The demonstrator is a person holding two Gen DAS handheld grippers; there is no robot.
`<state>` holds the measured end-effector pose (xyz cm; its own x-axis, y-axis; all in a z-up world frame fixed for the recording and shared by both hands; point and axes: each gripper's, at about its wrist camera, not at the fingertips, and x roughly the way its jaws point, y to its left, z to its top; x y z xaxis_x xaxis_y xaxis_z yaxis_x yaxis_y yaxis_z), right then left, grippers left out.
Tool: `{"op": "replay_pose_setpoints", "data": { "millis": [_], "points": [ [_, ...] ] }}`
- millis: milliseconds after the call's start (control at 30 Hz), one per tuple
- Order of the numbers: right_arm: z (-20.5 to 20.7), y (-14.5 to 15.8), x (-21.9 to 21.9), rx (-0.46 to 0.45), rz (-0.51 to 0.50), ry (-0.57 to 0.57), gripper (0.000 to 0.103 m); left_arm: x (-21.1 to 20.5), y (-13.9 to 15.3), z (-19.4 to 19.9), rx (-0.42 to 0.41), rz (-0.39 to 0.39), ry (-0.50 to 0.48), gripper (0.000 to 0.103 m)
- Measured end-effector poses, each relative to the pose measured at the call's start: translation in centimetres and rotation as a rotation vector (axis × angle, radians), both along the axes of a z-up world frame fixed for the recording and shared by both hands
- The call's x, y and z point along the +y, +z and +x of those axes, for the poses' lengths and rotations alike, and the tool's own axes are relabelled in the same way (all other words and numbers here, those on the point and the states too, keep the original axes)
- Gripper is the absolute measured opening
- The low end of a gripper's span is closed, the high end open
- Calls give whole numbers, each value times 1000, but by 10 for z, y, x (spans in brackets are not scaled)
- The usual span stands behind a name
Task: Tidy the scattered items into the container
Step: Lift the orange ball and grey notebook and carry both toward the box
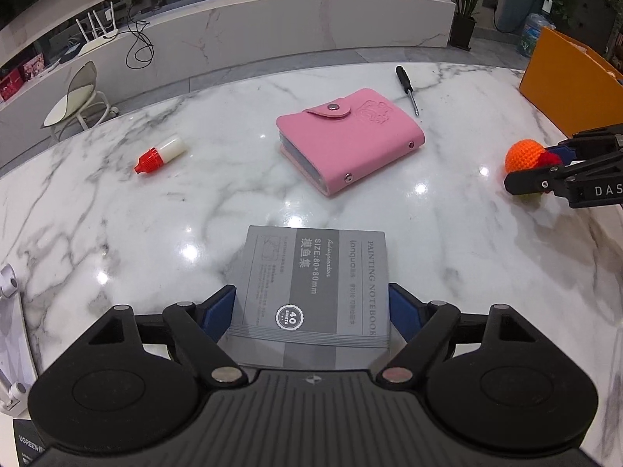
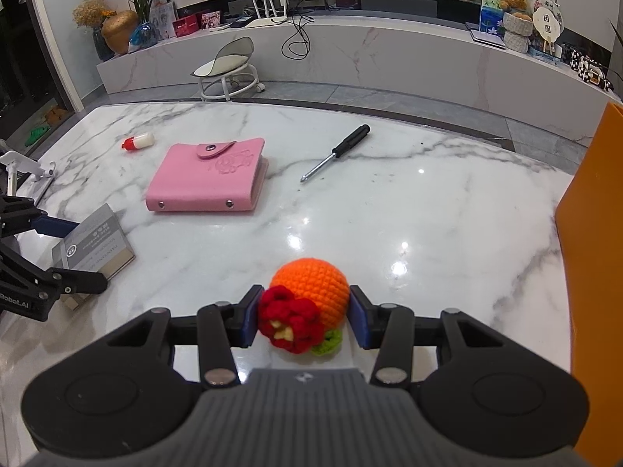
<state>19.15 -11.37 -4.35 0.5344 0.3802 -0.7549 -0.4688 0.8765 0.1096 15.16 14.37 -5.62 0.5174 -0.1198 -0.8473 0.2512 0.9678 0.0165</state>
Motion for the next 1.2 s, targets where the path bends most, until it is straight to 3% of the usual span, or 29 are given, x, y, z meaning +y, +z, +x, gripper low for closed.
{"op": "replay_pose_setpoints", "data": {
  "millis": [233, 533, 867, 1200],
  "points": [
    [-4, 8, -4, -13, 4, 10, 48, 0, 8, -4, -9, -9, 22, 95],
    [-11, 36, -8, -71, 28, 18, 48, -9, 43, -13, -87, -34, 43, 95],
    [-24, 83, -26, -169, 93, 1, 48, -34, 87, -22, -175, -12, 16, 95],
    [-39, 130, -76, -256, 168, -71, 48, -86, 126, -23, -230, -2, -29, 95]
  ]
}}
